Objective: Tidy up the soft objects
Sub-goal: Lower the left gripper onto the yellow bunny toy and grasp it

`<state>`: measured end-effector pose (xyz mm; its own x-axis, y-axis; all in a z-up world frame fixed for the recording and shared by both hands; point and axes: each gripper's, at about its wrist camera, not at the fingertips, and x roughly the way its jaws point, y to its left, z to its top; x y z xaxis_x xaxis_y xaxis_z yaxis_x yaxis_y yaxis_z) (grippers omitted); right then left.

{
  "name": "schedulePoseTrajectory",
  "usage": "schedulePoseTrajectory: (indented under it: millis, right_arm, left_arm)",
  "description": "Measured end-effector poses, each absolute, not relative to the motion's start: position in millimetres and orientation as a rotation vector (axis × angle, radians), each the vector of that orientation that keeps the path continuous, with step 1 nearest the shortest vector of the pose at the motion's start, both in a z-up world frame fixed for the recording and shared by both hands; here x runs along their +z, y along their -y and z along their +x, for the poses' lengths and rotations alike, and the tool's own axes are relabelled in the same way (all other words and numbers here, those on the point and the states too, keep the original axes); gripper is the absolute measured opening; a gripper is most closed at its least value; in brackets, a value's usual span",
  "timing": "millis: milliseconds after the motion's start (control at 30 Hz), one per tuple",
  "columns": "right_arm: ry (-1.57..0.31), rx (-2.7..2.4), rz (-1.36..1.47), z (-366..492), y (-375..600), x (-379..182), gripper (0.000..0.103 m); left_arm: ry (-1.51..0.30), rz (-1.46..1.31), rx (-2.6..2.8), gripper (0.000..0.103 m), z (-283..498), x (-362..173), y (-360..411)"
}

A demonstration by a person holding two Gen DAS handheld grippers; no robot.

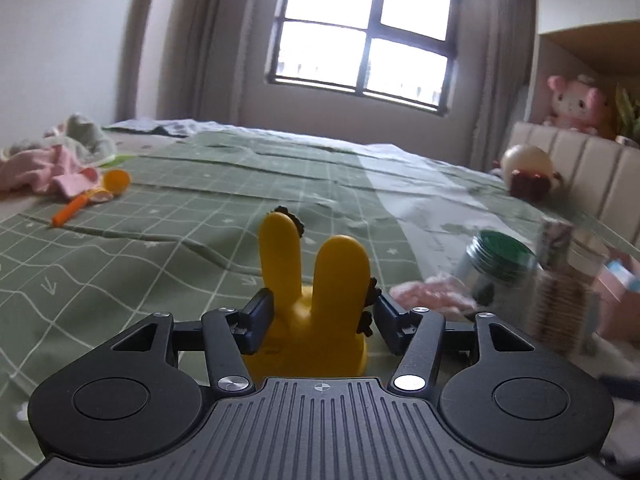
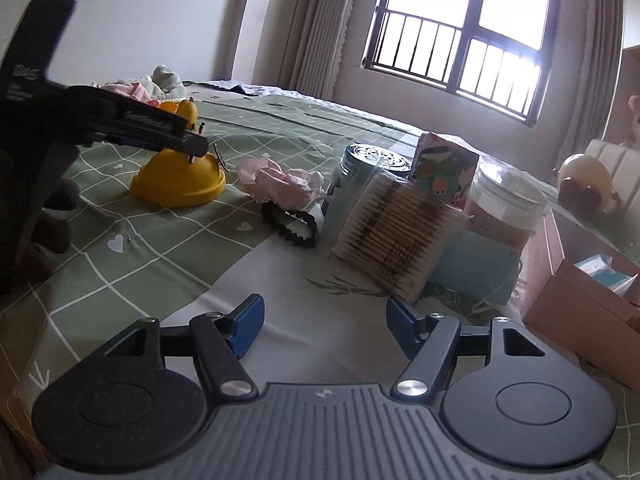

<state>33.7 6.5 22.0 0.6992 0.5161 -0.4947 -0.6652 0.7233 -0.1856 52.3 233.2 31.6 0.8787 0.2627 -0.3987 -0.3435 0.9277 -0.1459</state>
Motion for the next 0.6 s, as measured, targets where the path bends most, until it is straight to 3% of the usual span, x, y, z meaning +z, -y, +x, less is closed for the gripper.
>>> schedulePoseTrajectory:
  millis: [233,300,333,600]
  right_arm:
    - [-0.418,0.677,-0.379,30,-7,19,0.068]
    - [-0.415,0.680,-0.375,30,-6,19,0.068]
    - [-0.416,0.682,-0.373,30,-5,19,0.068]
    - [-0.419,0.682,-0.379,30,-7,18,0.068]
  left_arm:
    - [-0.382,-0.194,0.403,0.060,66,31,-237]
    - [-0.353,-0.180,0.387,0.049,60,33,-237]
    - [-0.330,-0.171,0.374,0.033,55,34,-235]
    - [-0.310,-0.149,0.332,0.034,44,35,-223]
